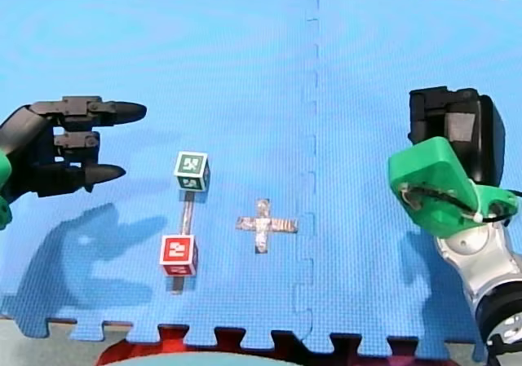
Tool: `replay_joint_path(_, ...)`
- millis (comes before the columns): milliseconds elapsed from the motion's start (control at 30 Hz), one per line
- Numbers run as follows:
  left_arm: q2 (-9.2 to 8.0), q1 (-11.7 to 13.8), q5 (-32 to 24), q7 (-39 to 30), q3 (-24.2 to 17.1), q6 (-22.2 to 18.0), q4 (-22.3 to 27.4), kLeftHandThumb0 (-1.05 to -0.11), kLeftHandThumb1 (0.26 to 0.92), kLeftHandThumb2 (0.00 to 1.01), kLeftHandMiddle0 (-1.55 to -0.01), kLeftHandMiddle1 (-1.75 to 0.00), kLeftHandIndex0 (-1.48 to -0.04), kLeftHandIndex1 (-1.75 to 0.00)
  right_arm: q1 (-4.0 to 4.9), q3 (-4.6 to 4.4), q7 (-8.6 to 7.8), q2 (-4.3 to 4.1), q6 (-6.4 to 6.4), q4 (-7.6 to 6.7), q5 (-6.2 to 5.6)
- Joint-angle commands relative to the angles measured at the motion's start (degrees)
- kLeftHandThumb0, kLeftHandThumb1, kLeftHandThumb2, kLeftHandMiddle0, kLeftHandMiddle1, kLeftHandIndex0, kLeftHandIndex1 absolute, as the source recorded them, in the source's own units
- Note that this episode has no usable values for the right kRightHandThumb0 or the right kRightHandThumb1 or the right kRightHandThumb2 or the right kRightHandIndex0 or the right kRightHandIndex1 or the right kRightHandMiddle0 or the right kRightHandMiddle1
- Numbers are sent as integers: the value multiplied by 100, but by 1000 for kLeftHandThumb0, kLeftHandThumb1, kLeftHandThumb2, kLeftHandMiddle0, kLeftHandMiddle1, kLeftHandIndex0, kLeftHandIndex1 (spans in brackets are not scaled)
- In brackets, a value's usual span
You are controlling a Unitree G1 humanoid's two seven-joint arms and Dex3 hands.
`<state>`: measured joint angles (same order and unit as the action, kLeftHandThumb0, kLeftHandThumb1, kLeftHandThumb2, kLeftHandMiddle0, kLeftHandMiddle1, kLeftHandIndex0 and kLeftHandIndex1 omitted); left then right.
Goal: Stack cube left
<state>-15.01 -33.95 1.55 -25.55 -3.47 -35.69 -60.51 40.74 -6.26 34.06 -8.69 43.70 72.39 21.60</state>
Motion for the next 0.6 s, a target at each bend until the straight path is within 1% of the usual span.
replay_joint_path(0,18,35,82,73,99,30,21,-819,626,0,-869,-1746,-913,-47,-4,0,32,-34,16,-21,-12)
replay_joint_path(100,-7,49,159,13,217,110,53,-814,625,0,-852,-1746,-922,-40,-15,-1,43,-43,22,-32,-6)
replay_joint_path(200,49,50,88,-159,240,105,-10,-809,625,0,-869,-1746,-927,-33,-16,-5,50,-51,18,-41,-1)
replay_joint_path(333,125,53,25,-270,243,27,-77,-806,627,1,-888,-1746,-925,-25,-19,-8,55,-59,9,-45,4)
replay_joint_path(567,190,36,-138,-504,186,-179,-256,-790,636,4,-904,-1746,-889,-2,-11,-24,96,-71,-6,-32,23)
